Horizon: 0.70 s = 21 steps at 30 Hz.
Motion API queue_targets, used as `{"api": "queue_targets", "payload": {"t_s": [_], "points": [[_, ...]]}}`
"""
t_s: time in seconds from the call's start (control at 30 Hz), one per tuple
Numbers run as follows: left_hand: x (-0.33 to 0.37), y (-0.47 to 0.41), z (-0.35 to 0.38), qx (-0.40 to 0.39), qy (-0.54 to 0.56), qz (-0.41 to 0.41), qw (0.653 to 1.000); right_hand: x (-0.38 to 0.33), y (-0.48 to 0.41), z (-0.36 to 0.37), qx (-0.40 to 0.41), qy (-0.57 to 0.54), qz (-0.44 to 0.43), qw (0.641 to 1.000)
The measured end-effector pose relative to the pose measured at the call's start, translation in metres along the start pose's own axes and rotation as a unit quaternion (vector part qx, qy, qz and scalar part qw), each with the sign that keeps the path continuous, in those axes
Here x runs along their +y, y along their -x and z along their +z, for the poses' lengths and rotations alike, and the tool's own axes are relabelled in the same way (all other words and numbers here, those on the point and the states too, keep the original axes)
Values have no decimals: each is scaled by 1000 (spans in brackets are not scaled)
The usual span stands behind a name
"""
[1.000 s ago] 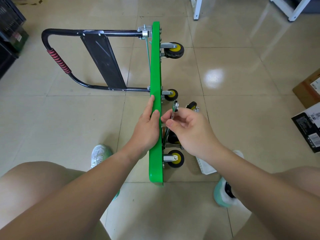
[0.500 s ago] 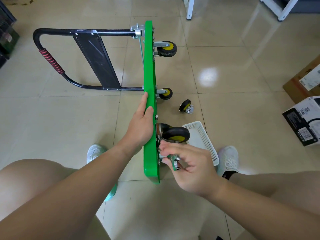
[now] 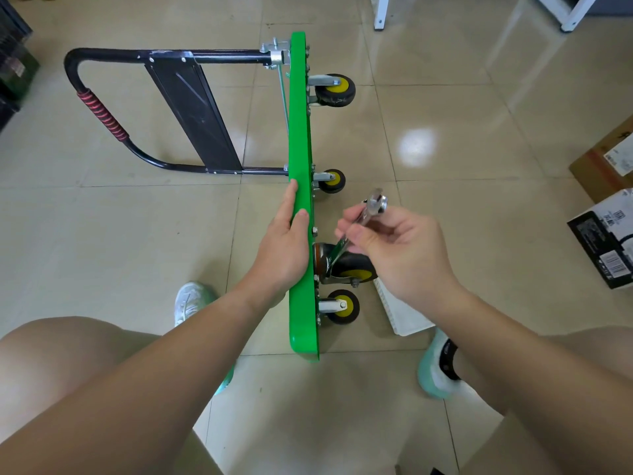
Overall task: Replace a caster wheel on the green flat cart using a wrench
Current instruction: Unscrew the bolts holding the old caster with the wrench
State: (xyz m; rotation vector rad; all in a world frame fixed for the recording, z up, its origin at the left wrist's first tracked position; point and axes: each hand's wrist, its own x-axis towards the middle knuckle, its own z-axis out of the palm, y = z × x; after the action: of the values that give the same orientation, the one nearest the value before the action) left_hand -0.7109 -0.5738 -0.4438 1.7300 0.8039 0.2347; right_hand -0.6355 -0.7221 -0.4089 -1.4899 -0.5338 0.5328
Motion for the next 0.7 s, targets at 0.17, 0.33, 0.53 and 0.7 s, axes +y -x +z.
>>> {"api": "queue_targets", "payload": {"t_s": [0.17,0.33,0.53,0.7], "points": [[0,-2,-1,6,-6,4,1000,-8,-25,9,-42,38,54,997],[-3,-4,-2,2,7,8,1000,-13,-38,16,-75,50,92,992],[-6,-7,-2,-10,19,4,1000,-7,-35,25,-86,92,96,987],[-10,-7,-2,-4,24,14,1000,-2,-17,25,-75,74,55,993]]}}
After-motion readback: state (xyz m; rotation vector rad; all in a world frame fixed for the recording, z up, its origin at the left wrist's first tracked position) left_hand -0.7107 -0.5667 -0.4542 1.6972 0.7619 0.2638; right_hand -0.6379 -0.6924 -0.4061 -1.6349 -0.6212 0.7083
